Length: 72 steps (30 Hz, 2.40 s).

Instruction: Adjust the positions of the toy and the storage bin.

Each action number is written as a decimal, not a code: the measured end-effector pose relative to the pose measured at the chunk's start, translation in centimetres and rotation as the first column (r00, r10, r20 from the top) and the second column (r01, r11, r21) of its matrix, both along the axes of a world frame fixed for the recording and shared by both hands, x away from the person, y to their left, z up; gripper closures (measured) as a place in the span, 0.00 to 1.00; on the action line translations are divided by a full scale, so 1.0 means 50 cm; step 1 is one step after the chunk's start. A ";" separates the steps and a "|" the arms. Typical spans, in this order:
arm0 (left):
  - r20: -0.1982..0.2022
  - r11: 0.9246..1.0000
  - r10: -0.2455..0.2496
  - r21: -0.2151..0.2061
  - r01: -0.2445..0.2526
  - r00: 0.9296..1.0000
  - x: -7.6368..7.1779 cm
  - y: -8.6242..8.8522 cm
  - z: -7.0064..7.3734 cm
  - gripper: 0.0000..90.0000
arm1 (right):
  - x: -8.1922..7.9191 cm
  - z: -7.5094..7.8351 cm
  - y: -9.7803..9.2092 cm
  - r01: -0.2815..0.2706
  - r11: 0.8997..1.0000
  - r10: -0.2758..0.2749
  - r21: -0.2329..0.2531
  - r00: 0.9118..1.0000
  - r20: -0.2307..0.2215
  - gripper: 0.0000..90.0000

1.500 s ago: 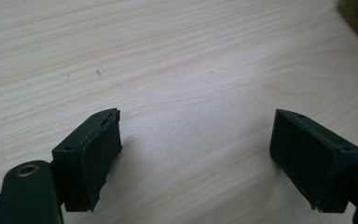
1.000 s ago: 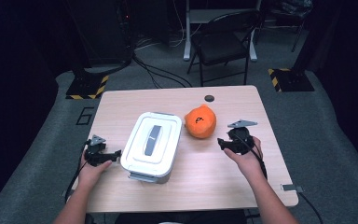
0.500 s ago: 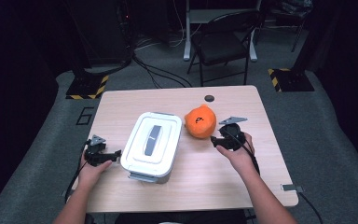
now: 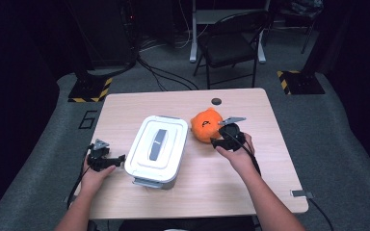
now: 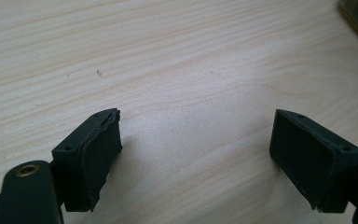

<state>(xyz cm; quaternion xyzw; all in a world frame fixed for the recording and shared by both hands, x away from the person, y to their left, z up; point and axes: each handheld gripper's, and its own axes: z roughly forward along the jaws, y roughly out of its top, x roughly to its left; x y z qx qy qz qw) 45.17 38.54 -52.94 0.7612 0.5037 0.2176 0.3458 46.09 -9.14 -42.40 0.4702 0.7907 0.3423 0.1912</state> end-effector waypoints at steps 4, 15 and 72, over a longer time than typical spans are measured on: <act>0.000 1.000 0.000 0.000 0.000 1.000 0.000 0.000 0.000 0.18 | 0.007 0.001 0.005 -0.001 1.000 0.001 -0.003 1.000 0.004 0.52; 0.000 1.000 0.000 0.000 0.000 1.000 0.000 0.000 0.000 0.18 | 0.027 0.003 0.016 0.005 1.000 -0.005 -0.003 1.000 0.010 0.52; -0.002 1.000 -0.004 -0.002 0.004 1.000 0.000 0.001 0.000 0.18 | 0.128 -0.038 0.047 0.058 0.991 -0.055 -0.117 0.998 0.028 0.57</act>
